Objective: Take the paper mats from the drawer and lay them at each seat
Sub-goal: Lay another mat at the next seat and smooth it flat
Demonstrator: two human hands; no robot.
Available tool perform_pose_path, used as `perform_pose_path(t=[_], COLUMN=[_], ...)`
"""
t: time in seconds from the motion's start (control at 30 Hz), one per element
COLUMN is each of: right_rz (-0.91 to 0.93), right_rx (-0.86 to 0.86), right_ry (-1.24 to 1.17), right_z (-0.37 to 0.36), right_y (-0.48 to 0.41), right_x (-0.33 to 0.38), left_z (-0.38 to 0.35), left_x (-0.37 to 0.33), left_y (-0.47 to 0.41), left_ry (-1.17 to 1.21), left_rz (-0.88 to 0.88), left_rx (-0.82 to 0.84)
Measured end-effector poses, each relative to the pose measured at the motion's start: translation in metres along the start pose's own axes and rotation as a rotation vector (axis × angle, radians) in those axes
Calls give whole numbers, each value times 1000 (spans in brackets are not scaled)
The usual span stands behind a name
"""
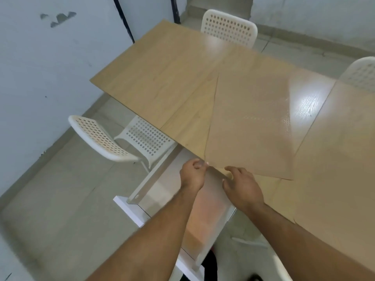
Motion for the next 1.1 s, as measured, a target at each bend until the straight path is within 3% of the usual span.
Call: perform_pose_path(t=[0.17,0.4,0.5,0.63,0.7,0.8,0.97,1.1], right_rz=[-48,-157,-202,-289,-322,-343,-400,-369], right_rx=[-28,-154,-162,-24,10,-24,-291,-390], right_ry=[27,17,-340,-1293,-1658,-1850,-2085,-2231], right_z=[-4,0,-4,-35,-45,-38,-8,9], right_y=[-18,-14,-9,-7,-8,-14,-24,-28], right_x=[12,14,10,15,22,22,-14,-34], left_z=[-17,-14,-14,-24,-30,-31,-23,-19], left_x=[24,23,14,-6,-21,-38,-45,-36], left_y=[-23,-22,-17,-9,-6,-5,0,5], left_ry=[362,433,396,486,549,551,423,290], left_rz=[233,275,276,255,215,151,129,132], left_rx=[138,163,203,290,337,358,355,352])
Point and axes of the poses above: each hand's wrist, its own y-axis away from the middle knuckle, its own z-axis out of the back of the hand, x = y × z, the point moved 9 cm from there along -y, towards the middle knuckle, and after that the axes turned 14 degrees about x, right-handed, at the moved point
